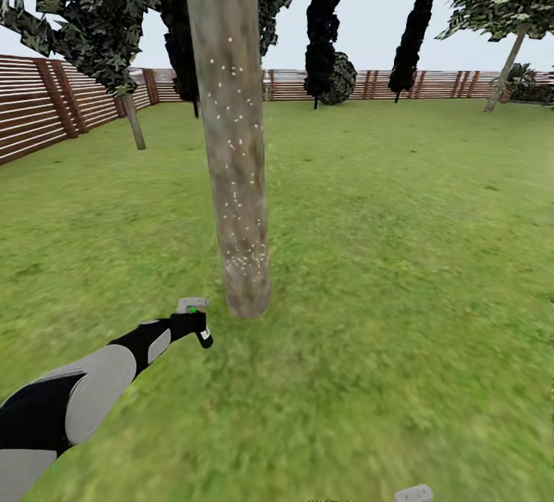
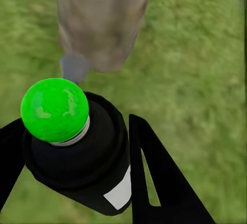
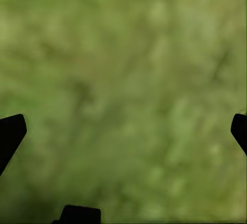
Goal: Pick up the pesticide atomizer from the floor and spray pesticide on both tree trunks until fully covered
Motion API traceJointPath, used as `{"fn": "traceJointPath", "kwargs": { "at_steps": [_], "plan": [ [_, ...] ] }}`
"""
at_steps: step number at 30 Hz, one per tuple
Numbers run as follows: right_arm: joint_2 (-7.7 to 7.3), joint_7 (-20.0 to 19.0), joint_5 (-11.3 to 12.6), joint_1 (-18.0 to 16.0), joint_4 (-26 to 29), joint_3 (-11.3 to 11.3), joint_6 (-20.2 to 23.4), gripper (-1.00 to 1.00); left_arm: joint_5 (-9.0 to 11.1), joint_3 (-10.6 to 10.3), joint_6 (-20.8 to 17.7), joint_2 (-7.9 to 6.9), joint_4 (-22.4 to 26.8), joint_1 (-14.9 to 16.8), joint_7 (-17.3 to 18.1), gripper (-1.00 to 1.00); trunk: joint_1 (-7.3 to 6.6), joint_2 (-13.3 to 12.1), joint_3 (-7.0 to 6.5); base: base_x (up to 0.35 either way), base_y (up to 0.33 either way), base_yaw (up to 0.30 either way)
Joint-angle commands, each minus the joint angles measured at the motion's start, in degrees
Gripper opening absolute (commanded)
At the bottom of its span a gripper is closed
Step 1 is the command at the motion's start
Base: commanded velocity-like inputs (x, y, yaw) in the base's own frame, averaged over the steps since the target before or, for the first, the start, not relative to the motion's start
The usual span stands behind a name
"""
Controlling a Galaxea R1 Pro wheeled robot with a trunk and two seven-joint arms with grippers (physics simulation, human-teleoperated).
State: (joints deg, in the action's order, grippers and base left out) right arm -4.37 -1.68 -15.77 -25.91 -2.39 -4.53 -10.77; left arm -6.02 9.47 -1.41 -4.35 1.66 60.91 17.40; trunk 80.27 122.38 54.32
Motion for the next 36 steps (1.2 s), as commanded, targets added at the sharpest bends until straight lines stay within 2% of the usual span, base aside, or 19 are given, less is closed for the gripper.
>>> {"fn": "traceJointPath", "kwargs": {
  "at_steps": [1, 9, 18, 29, 36],
  "plan": [
    [-0.03, -0.08, -0.4, -0.11, -0.25, -0.48, -0.4, 1.0, -0.58, 0.55, -0.16, -0.03, 0.09, -0.01, 0.27, -1.0, -0.01, 0.02, 0.04, 0.0, 0.35, -0.291],
    [-0.03, -0.08, -0.4, -0.11, -0.25, -0.48, -0.4, 1.0, -0.58, 0.55, -0.17, -0.05, 0.09, -0.01, 0.35, -1.0, -0.01, 0.02, 0.04, 0.0, 0.35, -0.28],
    [-0.03, -0.08, -0.4, -0.11, -0.25, -0.48, -0.4, 1.0, -0.58, 0.55, -0.17, -0.05, 0.09, -0.01, 0.3, -1.0, -0.01, 0.02, 0.04, 0.0, 0.35, -0.093],
    [-0.03, -0.08, -0.4, -0.11, -0.25, -0.48, -0.4, 1.0, -0.6, 0.55, -0.19, -0.05, 0.09, -0.01, 0.3, -1.0, -0.01, 0.02, 0.04, 0.0, 0.35, -0.284],
    [-0.03, -0.08, -0.4, -0.11, -0.25, -0.48, -0.4, 1.0, -0.59, 0.56, -0.18, -0.05, 0.09, -0.01, 0.27, -1.0, -0.01, 0.02, 0.04, 0.0, 0.35, -0.099]
  ]
}}
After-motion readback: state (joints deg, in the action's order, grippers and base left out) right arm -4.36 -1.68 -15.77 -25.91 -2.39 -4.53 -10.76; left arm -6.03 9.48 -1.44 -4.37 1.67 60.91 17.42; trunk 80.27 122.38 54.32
